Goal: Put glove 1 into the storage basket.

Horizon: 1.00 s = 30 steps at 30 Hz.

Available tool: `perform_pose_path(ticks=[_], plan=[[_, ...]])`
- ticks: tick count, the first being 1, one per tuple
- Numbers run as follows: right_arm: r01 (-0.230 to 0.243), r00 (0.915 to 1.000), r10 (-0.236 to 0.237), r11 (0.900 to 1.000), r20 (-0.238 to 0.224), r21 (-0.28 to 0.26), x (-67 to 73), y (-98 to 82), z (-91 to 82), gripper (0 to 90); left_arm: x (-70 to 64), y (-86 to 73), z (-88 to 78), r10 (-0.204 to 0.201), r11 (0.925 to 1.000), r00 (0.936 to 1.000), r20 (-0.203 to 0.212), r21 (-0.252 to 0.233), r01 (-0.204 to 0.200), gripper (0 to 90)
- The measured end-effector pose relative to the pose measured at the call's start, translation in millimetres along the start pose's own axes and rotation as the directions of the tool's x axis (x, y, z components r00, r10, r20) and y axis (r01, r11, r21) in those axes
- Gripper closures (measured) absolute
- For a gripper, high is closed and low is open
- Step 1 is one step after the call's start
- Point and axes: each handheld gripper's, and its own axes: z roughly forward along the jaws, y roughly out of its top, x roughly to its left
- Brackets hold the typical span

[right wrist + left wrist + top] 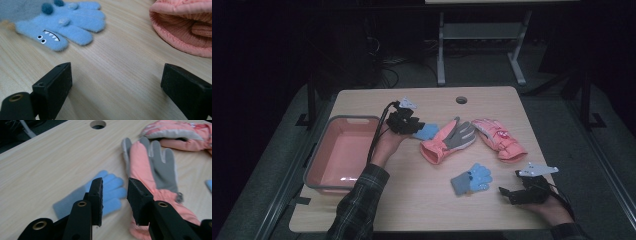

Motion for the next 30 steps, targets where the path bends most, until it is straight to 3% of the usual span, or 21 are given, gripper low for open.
perform_pose_path(ticks=[6,12,18,21,24,27,28,30], plan=[[0.001,1.0,-0.001,1.0,0.0,0.0,-0.2,0.1,0.2,9.4,14.5,7.9,14.6,0.004,0.9998,0.9991,-0.041,0.018,-0.003,62.9],[-0.002,1.0,0.002,1.0,0.002,0.001,-0.1,0.4,0.3,9.4,25.3,10.6,33.2,-0.031,0.9979,0.9971,-0.069,0.055,0.035,61.8],[-0.003,1.0,0.003,1.0,0.002,0.002,-0.1,0.4,0.3,9.4,25.9,-0.3,61.2,-0.049,0.9903,0.9956,-0.08,0.125,0.059,60.2],[-0.002,1.0,0.002,1.0,0.002,0.002,-0.2,0.4,0.3,9.4,24.9,-7.3,73.3,-0.063,0.983,0.9953,-0.074,0.168,0.074,59.8],[-0.002,1.0,0.002,1.0,0.001,0.002,-0.2,0.4,0.3,9.4,26.4,-12.6,82.4,-0.051,0.975,0.9959,-0.075,0.212,0.066,59.9],[-0.002,1.0,0.002,1.0,0.002,0.002,-0.2,0.4,0.3,9.4,26.4,-15.7,86.6,-0.054,0.9726,0.9952,-0.082,0.221,0.071,62.8],[-0.001,1.0,0.001,1.0,0.001,0.002,-0.2,0.4,0.3,9.4,26.4,-16.2,86.7,-0.034,0.9744,0.9952,-0.091,0.218,0.054,64.3],[-0.001,1.0,0.001,1.0,0.001,0.002,-0.2,0.4,0.3,9.4,24.8,-16.6,87.2,-0.046,0.9741,0.9947,-0.092,0.217,0.065,69.4]])
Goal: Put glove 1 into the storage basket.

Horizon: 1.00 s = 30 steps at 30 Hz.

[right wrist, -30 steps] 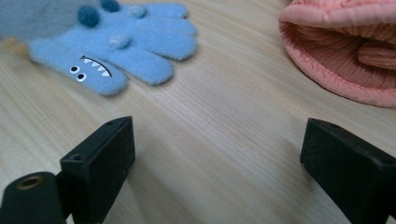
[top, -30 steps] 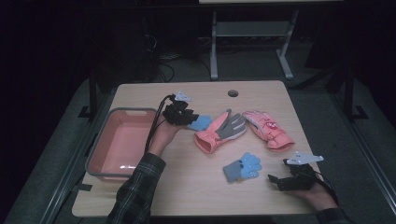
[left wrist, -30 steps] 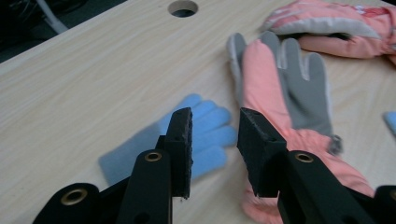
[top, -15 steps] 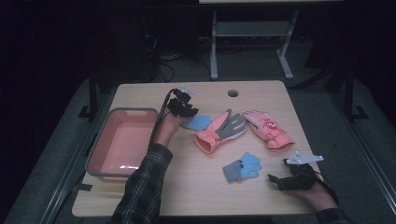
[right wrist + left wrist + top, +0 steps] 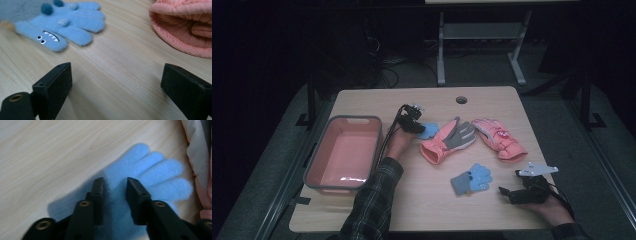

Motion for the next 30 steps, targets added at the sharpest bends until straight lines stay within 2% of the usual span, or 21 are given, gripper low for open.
perform_pose_path(ticks=[2,4,7,11,15,20,25,29,30], plan=[[0.0,1.0,0.0,1.0,0.0,0.0,0.0,0.0,0.0,9.4,-1.0,0.4,0.1,-0.006,1.0,1.0,0.004,0.005,0.006,77.4],[0.0,1.0,0.0,1.0,0.0,0.0,0.0,0.0,0.0,9.4,-0.8,1.1,-0.2,-0.009,0.9999,0.9999,0.008,0.011,0.009,81.6],[0.0,1.0,0.0,1.0,0.0,0.0,0.0,0.0,0.0,9.4,1.5,1.5,-2.3,-0.029,0.9995,0.9993,0.024,0.014,0.029,84.9],[0.0,1.0,0.0,1.0,0.0,0.0,0.0,0.0,0.0,9.4,3.3,3.1,-10.4,-0.053,0.9985,0.9983,0.024,-0.011,0.053,86.4],[0.001,1.0,-0.001,1.0,0.0,0.0,0.0,0.0,0.0,9.4,1.5,8.5,-25.6,-0.077,0.9958,0.9969,0.019,-0.048,0.078,86.6],[0.001,1.0,-0.001,1.0,0.0,0.0,0.0,0.0,0.0,9.4,-3.7,15.9,-50.0,-0.072,0.9926,0.9969,0.032,-0.096,0.075,86.7],[0.001,1.0,-0.001,1.0,0.001,0.0,0.0,0.0,0.0,9.4,-10.6,20.4,-74.5,-0.061,0.9901,0.9971,0.046,-0.124,0.066,86.6],[0.0,1.0,0.0,1.0,0.0,0.0,0.0,0.0,-0.1,9.4,-21.0,20.4,-91.4,-0.034,0.9896,0.9966,0.075,-0.137,0.044,86.6],[-0.001,1.0,0.001,1.0,0.0,0.001,0.0,0.0,-0.1,9.4,-24.2,19.6,-95.5,-0.034,0.9876,0.9955,0.088,-0.15,0.047,86.7]])
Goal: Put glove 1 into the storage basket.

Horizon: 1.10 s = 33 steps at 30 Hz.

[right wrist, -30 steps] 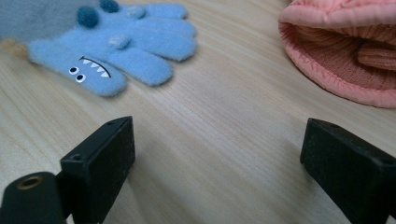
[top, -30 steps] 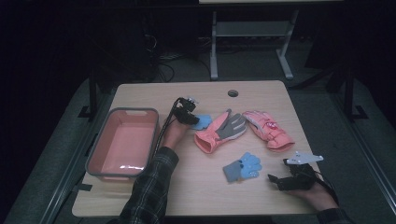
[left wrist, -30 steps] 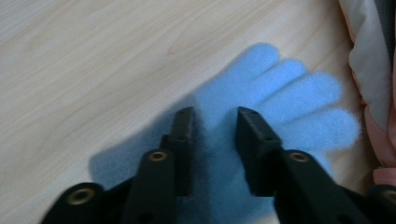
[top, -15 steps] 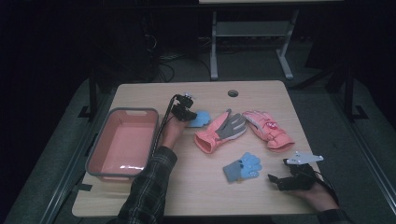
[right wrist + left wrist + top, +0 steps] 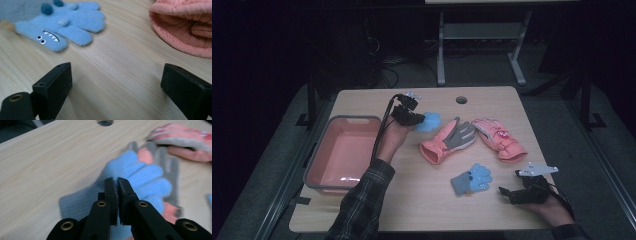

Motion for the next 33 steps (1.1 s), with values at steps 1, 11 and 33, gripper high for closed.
perform_pose_path(ticks=[1,11,33], plan=[[0.0,1.0,0.0,1.0,0.0,0.0,0.0,0.0,0.0,9.4,-3.5,-0.4,-3.9,0.002,1.0,1.0,0.01,-0.006,-0.002,86.6],[0.002,1.0,-0.002,1.0,0.0,-0.001,-0.1,0.0,0.1,9.4,-39.1,-19.2,-38.2,0.071,0.9974,0.9949,0.072,-0.013,-0.07,86.6],[0.001,1.0,-0.001,1.0,0.002,-0.002,0.1,-0.1,0.1,9.4,-86.5,-123.9,-17.7,0.054,0.9893,0.9824,0.179,0.124,-0.077,86.1]])
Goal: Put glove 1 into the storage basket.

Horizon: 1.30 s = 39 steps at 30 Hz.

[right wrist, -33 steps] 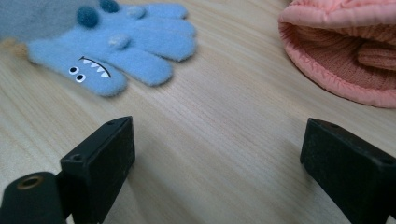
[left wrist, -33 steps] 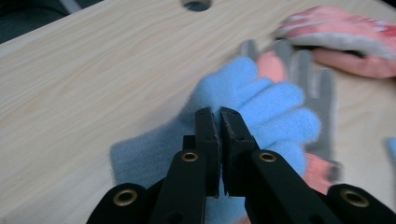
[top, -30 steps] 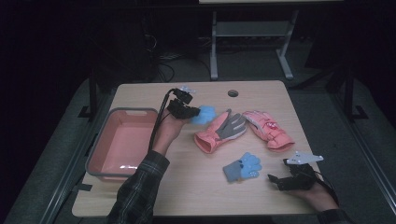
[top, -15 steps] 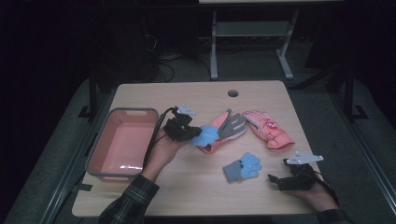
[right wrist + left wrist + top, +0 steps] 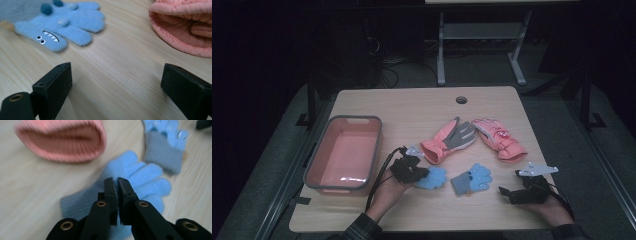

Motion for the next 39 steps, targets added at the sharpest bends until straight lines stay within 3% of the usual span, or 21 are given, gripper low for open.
perform_pose_path(ticks=[3,7,9,12,13,16,18,25,33,35,39], plan=[[-0.001,1.0,0.001,1.0,0.0,0.001,0.1,0.0,0.0,9.4,1.2,-3.2,5.7,0.006,0.9998,1.0,0.005,0.017,-0.006,82.3],[0.0,1.0,0.0,1.0,0.001,0.0,0.1,-0.1,0.0,9.4,3.4,-2.3,-5.5,-0.002,0.9995,0.9999,-0.01,-0.03,0.002,71.0],[-0.001,1.0,0.001,1.0,0.001,0.0,0.1,-0.1,-0.1,9.4,7.4,-1.6,-12.7,-0.007,0.9984,0.9994,-0.033,-0.056,0.005,74.6],[-0.001,1.0,0.001,1.0,0.001,0.0,0.1,-0.1,0.0,9.4,14.4,-1.4,-13.7,0.005,0.9996,0.9954,-0.096,-0.027,-0.008,88.8],[-0.001,1.0,0.001,1.0,0.001,0.0,0.1,-0.1,-0.1,9.4,17.6,-2.2,-11.7,0.002,0.9998,0.9929,-0.119,-0.019,-0.004,89.3],[-0.001,1.0,0.001,1.0,0.001,0.0,0.1,-0.1,-0.1,9.4,23.6,-6.0,-3.3,-0.013,0.9999,0.9908,-0.135,0.006,0.014,89.4],[0.0,1.0,0.0,1.0,0.001,0.0,0.1,-0.1,-0.1,9.4,23.4,-9.5,-2.2,-0.006,0.9992,0.9918,-0.128,0.039,0.011,89.4],[0.0,1.0,0.0,1.0,0.001,0.001,0.1,-0.1,-0.1,9.4,14.2,-26.7,-14.0,-0.025,0.9989,0.9964,-0.081,0.038,0.028,89.3],[0.0,1.0,0.0,1.0,0.001,0.0,0.1,-0.1,-0.1,9.4,-8.9,-52.1,-27.3,-0.005,0.9993,0.9999,-0.013,0.036,0.005,88.4],[0.001,1.0,-0.001,1.0,0.001,0.0,0.0,-0.1,-0.1,9.4,-15.0,-54.7,-27.8,0.0,0.9993,0.9999,0.012,0.036,-0.001,87.3],[-0.001,1.0,0.001,1.0,0.001,0.0,0.1,-0.1,-0.1,9.4,-19.9,-51.5,-29.0,0.039,0.9987,0.9991,0.019,0.032,-0.039,82.3]])
